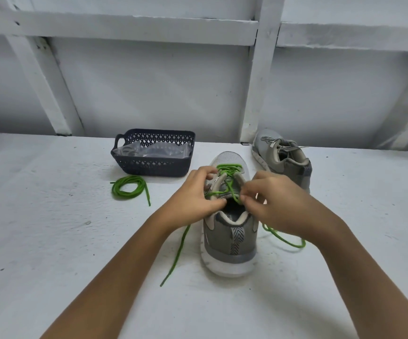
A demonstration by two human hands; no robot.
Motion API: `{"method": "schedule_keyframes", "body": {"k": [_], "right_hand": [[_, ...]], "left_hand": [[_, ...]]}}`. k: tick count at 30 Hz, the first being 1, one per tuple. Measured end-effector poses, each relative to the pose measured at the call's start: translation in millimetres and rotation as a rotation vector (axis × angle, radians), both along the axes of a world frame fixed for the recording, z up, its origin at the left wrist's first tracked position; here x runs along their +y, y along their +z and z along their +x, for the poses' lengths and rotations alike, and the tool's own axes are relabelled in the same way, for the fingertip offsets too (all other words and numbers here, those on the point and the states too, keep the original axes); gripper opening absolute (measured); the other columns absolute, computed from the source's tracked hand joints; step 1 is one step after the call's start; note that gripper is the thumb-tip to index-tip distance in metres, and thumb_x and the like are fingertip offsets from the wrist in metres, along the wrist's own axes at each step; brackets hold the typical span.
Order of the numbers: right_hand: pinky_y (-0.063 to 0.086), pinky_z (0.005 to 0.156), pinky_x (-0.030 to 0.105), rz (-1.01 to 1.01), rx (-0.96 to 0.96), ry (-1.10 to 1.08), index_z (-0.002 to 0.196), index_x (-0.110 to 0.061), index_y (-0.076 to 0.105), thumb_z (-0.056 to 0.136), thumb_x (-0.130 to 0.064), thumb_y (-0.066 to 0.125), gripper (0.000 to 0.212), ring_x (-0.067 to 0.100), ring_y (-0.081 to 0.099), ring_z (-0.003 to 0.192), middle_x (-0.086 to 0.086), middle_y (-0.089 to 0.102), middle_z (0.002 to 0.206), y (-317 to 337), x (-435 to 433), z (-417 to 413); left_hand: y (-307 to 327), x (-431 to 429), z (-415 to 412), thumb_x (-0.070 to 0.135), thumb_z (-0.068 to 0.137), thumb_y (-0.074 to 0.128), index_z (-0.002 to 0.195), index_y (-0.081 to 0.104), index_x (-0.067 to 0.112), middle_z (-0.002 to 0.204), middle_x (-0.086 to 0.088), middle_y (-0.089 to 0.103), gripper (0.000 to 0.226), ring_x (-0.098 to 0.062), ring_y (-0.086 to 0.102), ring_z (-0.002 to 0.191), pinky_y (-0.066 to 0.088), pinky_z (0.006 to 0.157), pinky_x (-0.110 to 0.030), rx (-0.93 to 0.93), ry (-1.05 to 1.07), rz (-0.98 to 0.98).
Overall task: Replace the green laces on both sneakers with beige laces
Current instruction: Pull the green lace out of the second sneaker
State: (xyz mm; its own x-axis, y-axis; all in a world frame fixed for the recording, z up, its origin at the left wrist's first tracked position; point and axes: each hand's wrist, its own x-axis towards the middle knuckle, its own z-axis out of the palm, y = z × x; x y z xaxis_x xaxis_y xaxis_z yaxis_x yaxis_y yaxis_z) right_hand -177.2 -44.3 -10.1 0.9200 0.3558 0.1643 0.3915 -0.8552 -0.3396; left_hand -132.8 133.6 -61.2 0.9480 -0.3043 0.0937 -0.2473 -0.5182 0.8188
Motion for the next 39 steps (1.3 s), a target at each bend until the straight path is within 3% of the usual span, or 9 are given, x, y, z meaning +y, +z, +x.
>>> {"method": "schedule_keyframes", "body": {"k": [3, 6, 10, 16, 21, 24, 27, 33, 39], "right_hand": [[0.046, 0.072, 0.033, 0.066, -0.030, -0.048, 0.088, -0.015, 0.070, 0.091, -0.023, 0.052, 0.020, 0.019, 0.059, 0.077, 0.003, 0.060, 0.086, 8.0, -2.6, 1.9], [0.043, 0.067, 0.030, 0.241, -0.066, -0.219, 0.091, -0.012, 0.065, 0.094, -0.019, 0.048, 0.019, 0.021, 0.060, 0.072, 0.006, 0.066, 0.079, 6.5, -3.8, 26.8], [0.045, 0.067, 0.027, 0.142, 0.102, -0.223, 0.098, -0.007, 0.070, 0.094, -0.026, 0.052, 0.026, 0.020, 0.061, 0.073, 0.010, 0.069, 0.083, -8.1, -1.0, 61.7], [0.058, 0.073, 0.040, 0.201, 0.199, -0.180, 0.083, -0.011, 0.069, 0.089, -0.019, 0.062, 0.012, 0.027, 0.068, 0.077, 0.011, 0.070, 0.079, -6.0, -0.7, 77.1], [0.057, 0.067, 0.036, 0.126, 0.195, -0.161, 0.074, -0.013, 0.063, 0.090, -0.009, 0.050, 0.021, 0.025, 0.065, 0.070, 0.012, 0.068, 0.077, -6.3, 4.7, 82.1], [0.052, 0.063, 0.030, 0.091, 0.171, -0.207, 0.084, 0.000, 0.062, 0.091, -0.008, 0.042, 0.023, 0.030, 0.065, 0.074, 0.018, 0.068, 0.082, -12.6, 7.6, 88.0], [0.052, 0.074, 0.039, 0.160, 0.127, -0.251, 0.097, 0.001, 0.057, 0.092, -0.011, 0.039, 0.021, 0.034, 0.062, 0.086, 0.020, 0.065, 0.097, -19.3, 10.6, 90.9], [0.057, 0.072, 0.039, 0.435, 0.189, -0.326, 0.088, 0.004, 0.066, 0.098, -0.027, 0.045, 0.039, 0.029, 0.066, 0.075, 0.019, 0.068, 0.081, -18.5, -0.1, 85.8], [0.053, 0.068, 0.037, 0.464, 0.186, -0.243, 0.079, -0.010, 0.069, 0.088, -0.017, 0.063, 0.013, 0.018, 0.056, 0.067, 0.004, 0.061, 0.065, -22.5, -6.3, 72.9]], "left_hand": [[1.2, -1.1, -2.4, 0.042, 0.073, 0.058, 0.136, 0.041, 0.027, 0.131, 0.004, 0.043, 0.068, -0.011, 0.052, 0.109, 0.045, 0.092, -0.030, 0.087, 0.061, 0.092], [6.5, -3.6, -8.2, 0.043, 0.064, 0.048, 0.115, 0.058, 0.023, 0.109, 0.002, 0.063, 0.056, -0.013, 0.059, 0.096, 0.047, 0.080, -0.027, 0.112, 0.069, 0.072], [7.0, -5.5, -9.8, 0.042, 0.064, 0.046, 0.104, 0.064, 0.022, 0.096, 0.003, 0.067, 0.049, -0.011, 0.060, 0.089, 0.046, 0.073, -0.024, 0.097, 0.090, 0.069], [7.0, -6.3, -10.0, 0.041, 0.064, 0.047, 0.102, 0.066, 0.016, 0.095, -0.001, 0.069, 0.049, -0.014, 0.063, 0.088, 0.050, 0.077, -0.032, 0.085, 0.100, 0.055], [6.8, -6.1, -10.0, 0.040, 0.064, 0.048, 0.099, 0.066, 0.018, 0.090, 0.000, 0.069, 0.046, -0.015, 0.064, 0.084, 0.048, 0.070, -0.029, 0.104, 0.087, 0.038], [6.8, -6.4, -9.9, 0.039, 0.064, 0.047, 0.092, 0.064, 0.013, 0.083, -0.006, 0.067, 0.043, -0.016, 0.060, 0.074, 0.043, 0.063, -0.029, 0.102, 0.087, 0.044], [7.6, -7.9, -10.7, 0.039, 0.063, 0.047, 0.086, 0.062, 0.011, 0.077, -0.007, 0.063, 0.039, -0.013, 0.051, 0.065, 0.038, 0.059, -0.027, 0.105, 0.092, 0.049], [8.6, -8.4, -11.2, 0.040, 0.064, 0.046, 0.097, 0.066, 0.014, 0.091, -0.006, 0.067, 0.047, -0.019, 0.062, 0.086, 0.047, 0.070, -0.031, 0.097, 0.094, 0.059], [9.1, -9.0, -11.4, 0.038, 0.073, 0.051, 0.101, 0.065, 0.013, 0.098, -0.008, 0.067, 0.040, -0.020, 0.062, 0.090, 0.048, 0.069, -0.030, 0.093, 0.096, 0.064]]}}
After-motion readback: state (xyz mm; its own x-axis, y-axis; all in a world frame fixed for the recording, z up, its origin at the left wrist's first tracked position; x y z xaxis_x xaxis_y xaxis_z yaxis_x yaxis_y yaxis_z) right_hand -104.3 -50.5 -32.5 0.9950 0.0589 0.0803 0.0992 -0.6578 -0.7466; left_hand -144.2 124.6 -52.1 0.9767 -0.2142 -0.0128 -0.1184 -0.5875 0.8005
